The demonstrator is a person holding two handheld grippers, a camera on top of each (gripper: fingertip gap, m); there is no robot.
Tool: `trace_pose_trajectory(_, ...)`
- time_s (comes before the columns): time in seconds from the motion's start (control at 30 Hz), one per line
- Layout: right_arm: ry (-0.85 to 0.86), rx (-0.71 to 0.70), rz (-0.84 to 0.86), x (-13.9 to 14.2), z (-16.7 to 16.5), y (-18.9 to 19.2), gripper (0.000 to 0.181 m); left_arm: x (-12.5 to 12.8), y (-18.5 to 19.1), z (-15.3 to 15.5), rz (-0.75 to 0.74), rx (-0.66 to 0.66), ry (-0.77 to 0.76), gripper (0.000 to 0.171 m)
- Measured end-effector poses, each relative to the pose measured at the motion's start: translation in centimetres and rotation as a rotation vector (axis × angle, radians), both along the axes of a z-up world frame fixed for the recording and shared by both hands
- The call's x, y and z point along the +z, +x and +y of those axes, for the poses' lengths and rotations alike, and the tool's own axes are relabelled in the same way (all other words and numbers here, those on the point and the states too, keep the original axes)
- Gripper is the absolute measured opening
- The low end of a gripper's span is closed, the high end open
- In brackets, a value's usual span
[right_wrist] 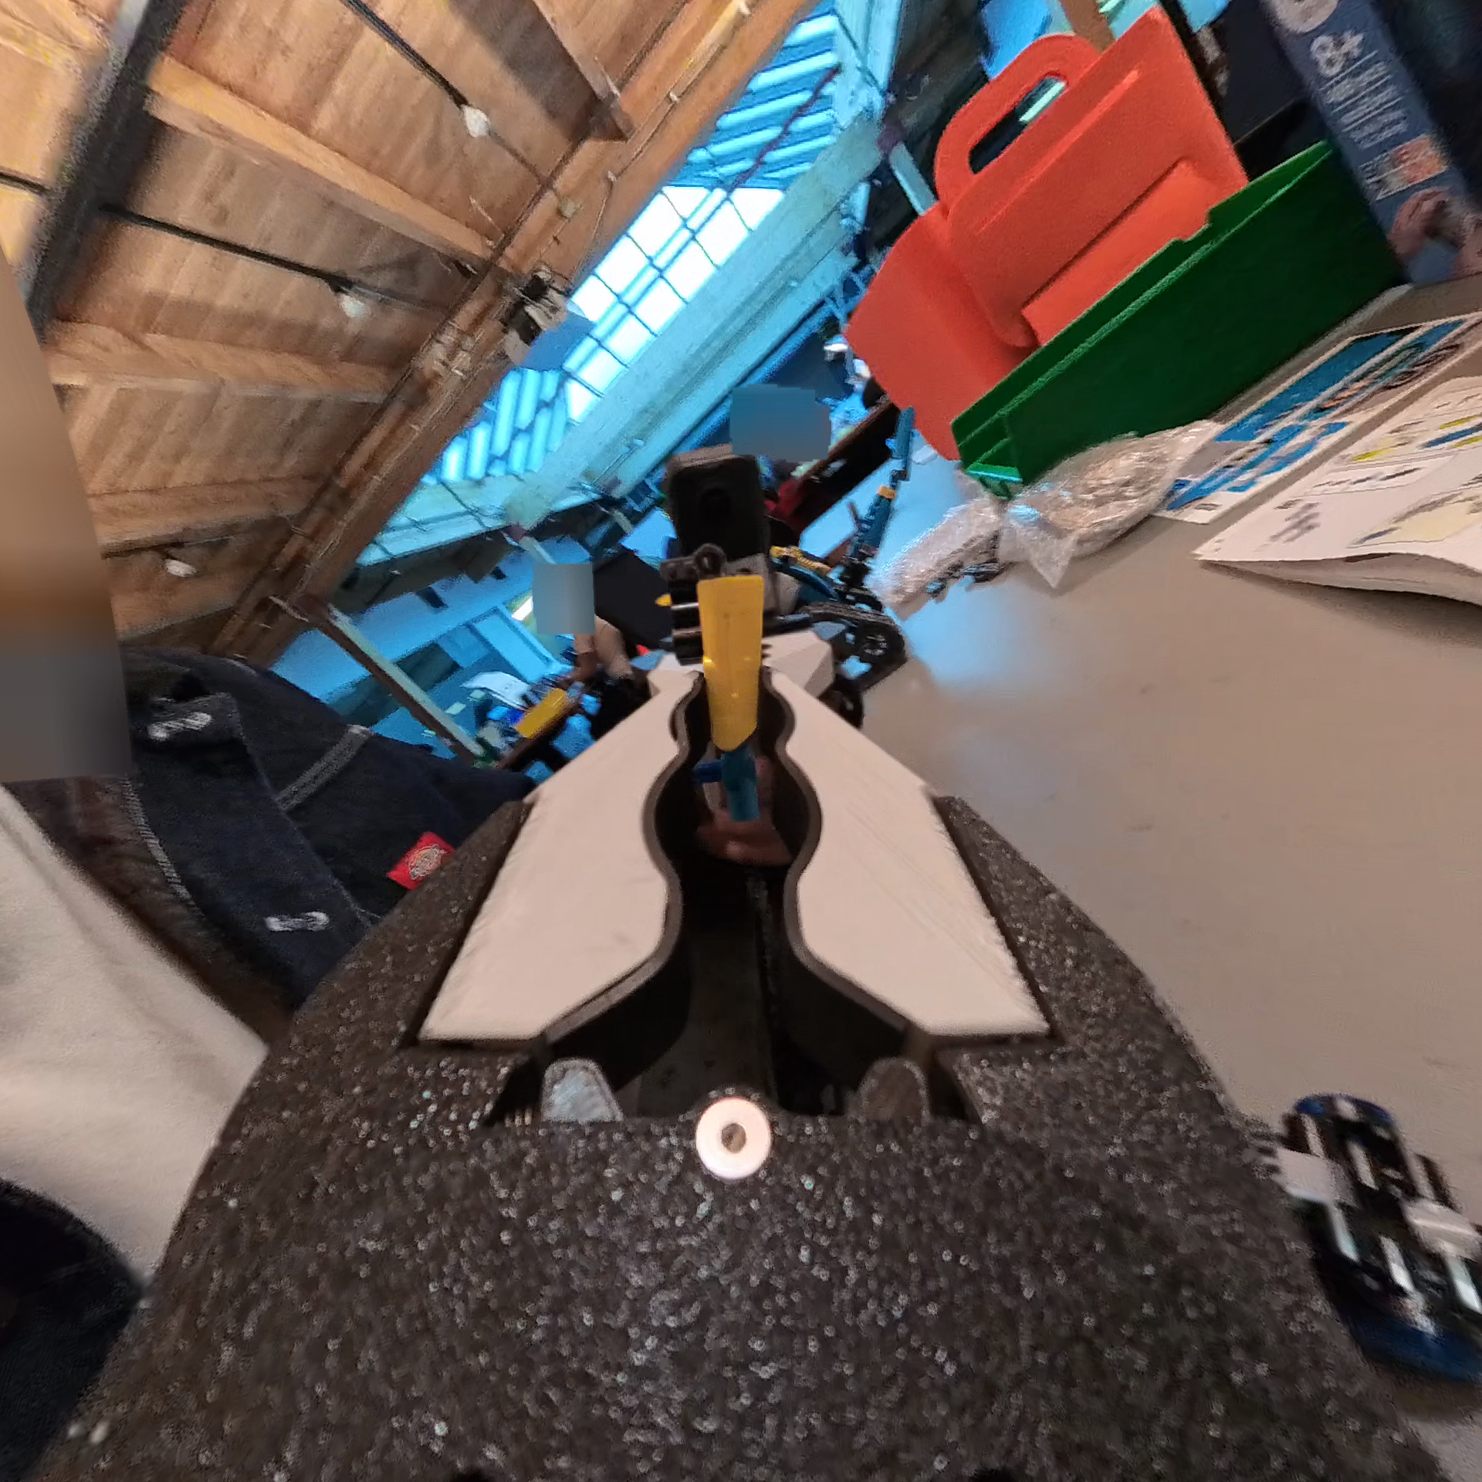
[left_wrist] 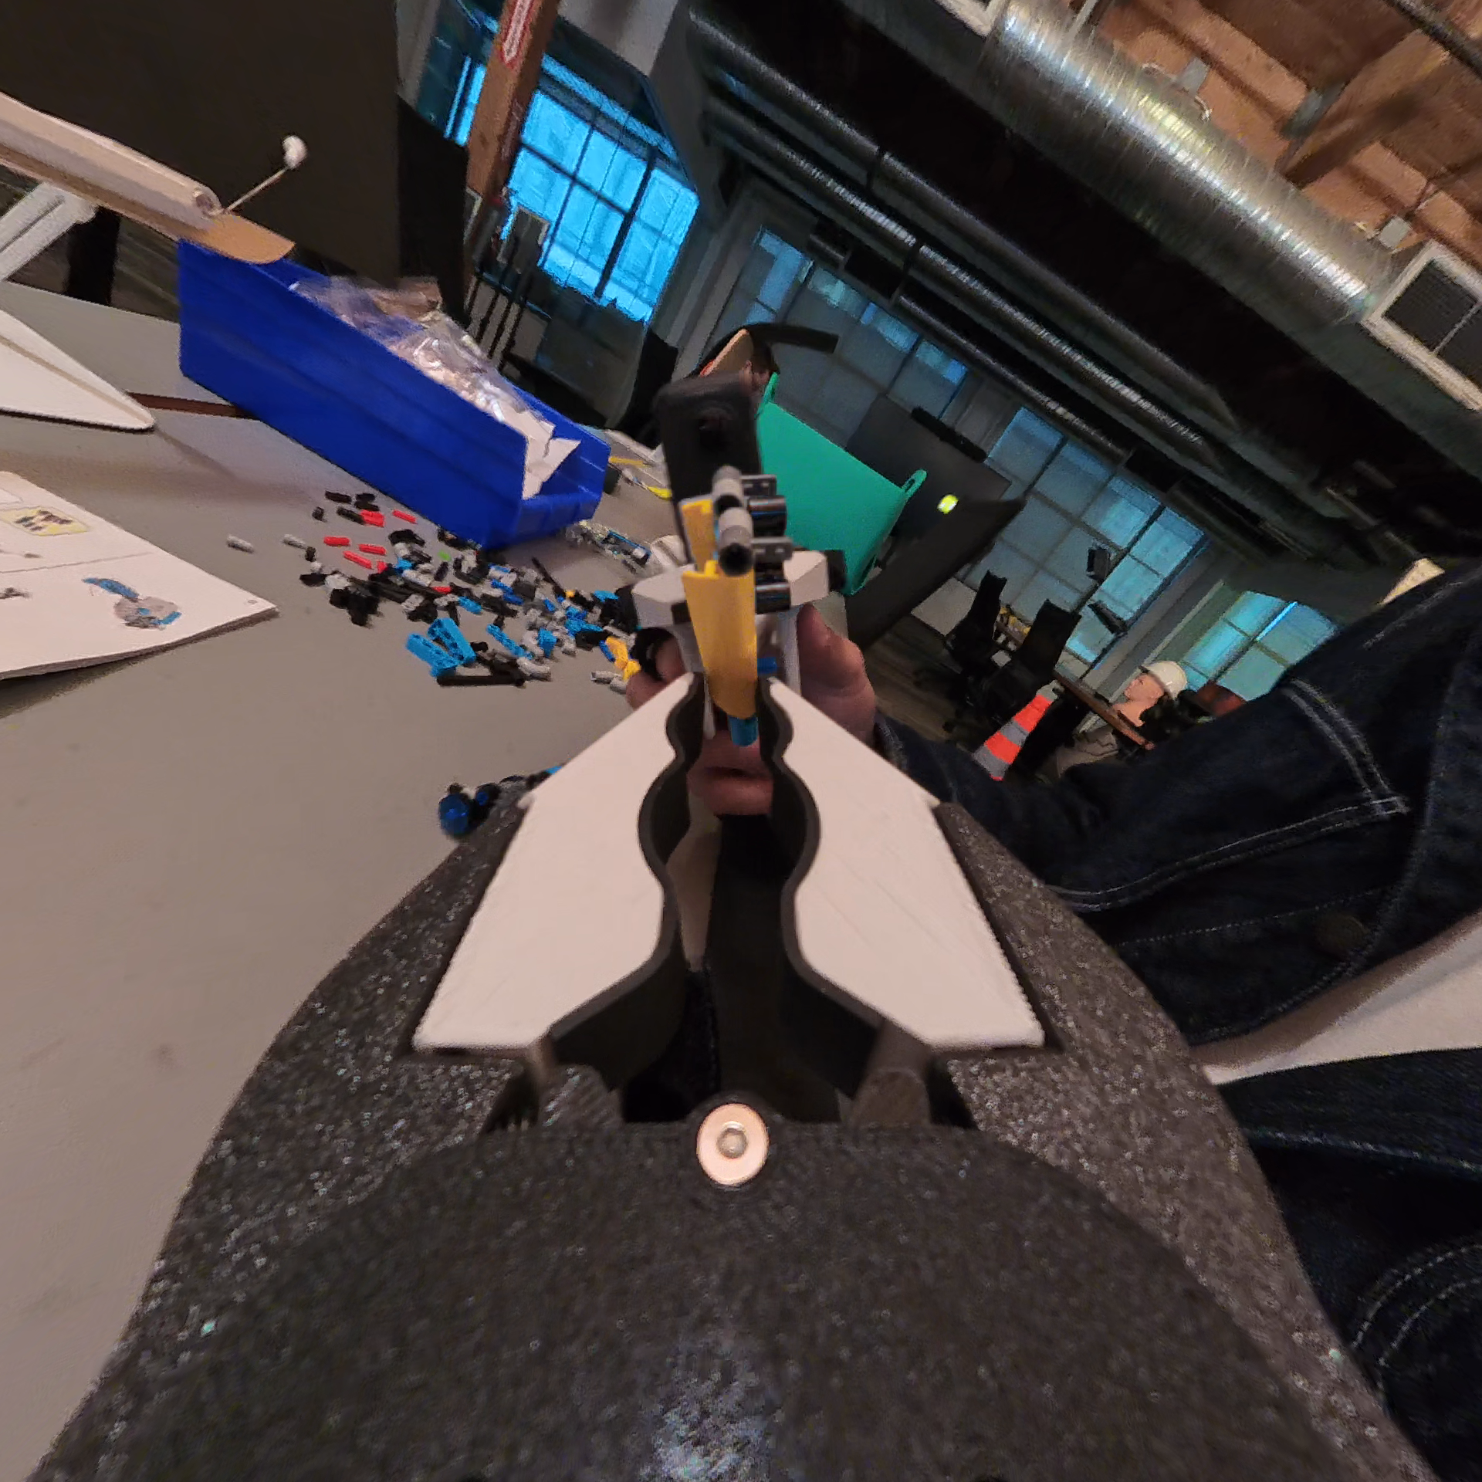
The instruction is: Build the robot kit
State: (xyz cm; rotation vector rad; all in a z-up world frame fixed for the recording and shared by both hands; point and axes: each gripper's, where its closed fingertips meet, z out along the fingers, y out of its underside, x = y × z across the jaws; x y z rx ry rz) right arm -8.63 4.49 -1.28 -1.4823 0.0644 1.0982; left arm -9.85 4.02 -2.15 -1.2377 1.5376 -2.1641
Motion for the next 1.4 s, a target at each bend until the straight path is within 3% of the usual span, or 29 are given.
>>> trace_pose_trajectory(0.07,0.022,0.016,0.070,0.6,-0.1,0.2,0.011,0.5,-0.2,-0.1,-0.019,-0.007,-0.021,0.014)
trace_pose_trajectory(0.2,0.016,0.025,0.035,0.4,-0.1,-0.3,0.011,0.7,-0.1,0.2,-0.014,-0.008,-0.069,0.019)
trace_pose_trajectory(0.23,0.000,0.028,0.024,0.0,0.1,-0.5,0.011,0.8,-0.2,0.2,-0.018,-0.009,-0.067,0.012)
trace_pose_trajectory(0.43,-0.032,0.061,0.089,-0.3,0.2,-0.7,0.011,0.4,-0.1,0.6,-0.024,0.038,0.003,0.012)
trace_pose_trajectory(0.67,-0.061,0.043,0.103,-0.9,0.6,-0.3,0.011,0.0,0.3,1.0,0.033,0.010,-0.096,0.012)
trace_pose_trajectory(0.77,-0.048,0.051,0.152,-0.5,0.4,0.0,0.011,0.9,0.2,1.8,-0.012,0.055,-0.122,0.029)
trace_pose_trajectory(0.9,-0.069,0.054,0.149,-0.9,0.6,-0.1,0.011,1.6,0.2,3.0,-0.046,0.099,-0.159,0.027)
trace_pose_trajectory(1.07,-0.065,0.075,0.210,-0.7,0.5,0.0,0.011,1.1,0.3,2.1,-0.027,0.079,-0.122,0.019)
trace_pose_trajectory(1.2,-0.061,0.105,0.312,-0.4,0.6,0.2,0.011,0.8,0.3,0.8,-0.010,0.025,-0.112,0.023)
trace_pose_trajectory(1.3,-0.074,0.101,0.301,-0.7,0.9,-0.2,0.011,-0.1,1.0,0.1,0.041,0.033,-0.094,0.031)
trace_pose_trajectory(1.4,-0.090,0.092,0.252,-1.1,1.3,-0.9,0.011,-0.5,1.3,0.5,0.057,0.069,-0.099,0.021)
